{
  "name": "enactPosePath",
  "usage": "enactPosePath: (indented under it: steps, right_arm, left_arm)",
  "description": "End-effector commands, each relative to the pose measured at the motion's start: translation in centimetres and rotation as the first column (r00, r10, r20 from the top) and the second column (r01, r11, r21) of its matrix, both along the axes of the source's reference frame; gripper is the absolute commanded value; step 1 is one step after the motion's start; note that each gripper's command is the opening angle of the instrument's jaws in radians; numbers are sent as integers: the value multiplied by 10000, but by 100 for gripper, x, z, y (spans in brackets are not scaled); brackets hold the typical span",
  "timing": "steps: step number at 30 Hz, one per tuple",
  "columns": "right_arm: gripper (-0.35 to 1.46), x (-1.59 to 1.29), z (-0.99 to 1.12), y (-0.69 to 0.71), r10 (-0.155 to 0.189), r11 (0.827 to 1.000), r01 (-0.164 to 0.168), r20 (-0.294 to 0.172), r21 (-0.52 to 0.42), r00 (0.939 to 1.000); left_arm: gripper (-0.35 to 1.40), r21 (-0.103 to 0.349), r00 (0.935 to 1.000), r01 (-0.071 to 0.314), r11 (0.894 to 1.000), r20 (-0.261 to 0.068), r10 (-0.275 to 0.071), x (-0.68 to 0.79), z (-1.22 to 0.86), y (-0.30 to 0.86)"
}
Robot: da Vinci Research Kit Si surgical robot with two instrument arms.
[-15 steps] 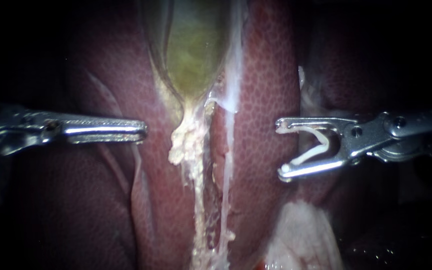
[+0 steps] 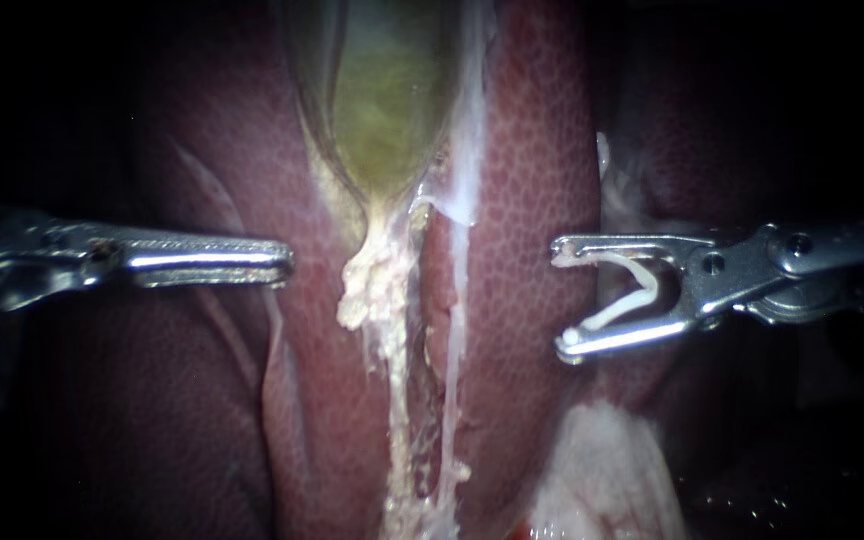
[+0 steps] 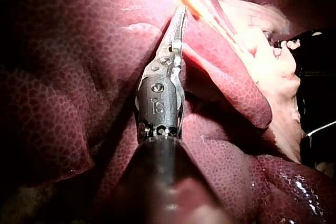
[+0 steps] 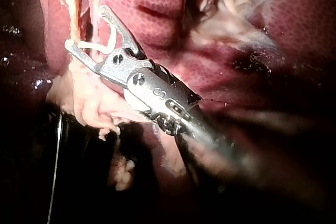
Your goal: Grabbing gallbladder
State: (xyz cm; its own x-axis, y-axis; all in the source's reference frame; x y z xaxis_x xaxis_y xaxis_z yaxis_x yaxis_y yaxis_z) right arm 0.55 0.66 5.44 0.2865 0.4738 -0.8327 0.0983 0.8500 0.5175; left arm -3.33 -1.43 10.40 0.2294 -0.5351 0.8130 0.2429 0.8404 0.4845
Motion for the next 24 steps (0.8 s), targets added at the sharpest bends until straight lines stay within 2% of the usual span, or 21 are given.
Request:
enactPosePath:
  steps: [1, 5, 7, 12, 17, 24]
  right_arm:
    - [59, 0, 0, 0, 0, 10000, 0, 0, 0, 10000]
    - [59, 0, 0, 0, 0, 10000, 0, 0, 0, 10000]
    - [59, 0, 0, 0, 0, 10000, 0, 0, 0, 10000]
    - [59, 0, 0, 0, 0, 10000, 0, 0, 0, 10000]
    - [59, 0, 0, 0, 1, 10000, -1, 1, 0, 10000]
    - [59, 1, 0, 0, 4, 10000, -4, 2, 0, 10000]
  left_arm:
    - [-27, 4, 10000, 3, 10000, -15, -3, 0, -2, -1]
    - [12, -6, 10000, 31, 10000, 1, -31, -5, -8, -4]
    - [22, -24, 10000, 73, 10000, 42, -72, -7, -9, -5]
    - [31, -78, 9997, 214, 9997, 156, -213, -17, -11, -4]
    - [34, -35, 9995, 286, 9996, 127, -286, -29, -7, -3]
    - [34, 73, 9990, 430, 9990, 78, -431, -49, 10, -11]
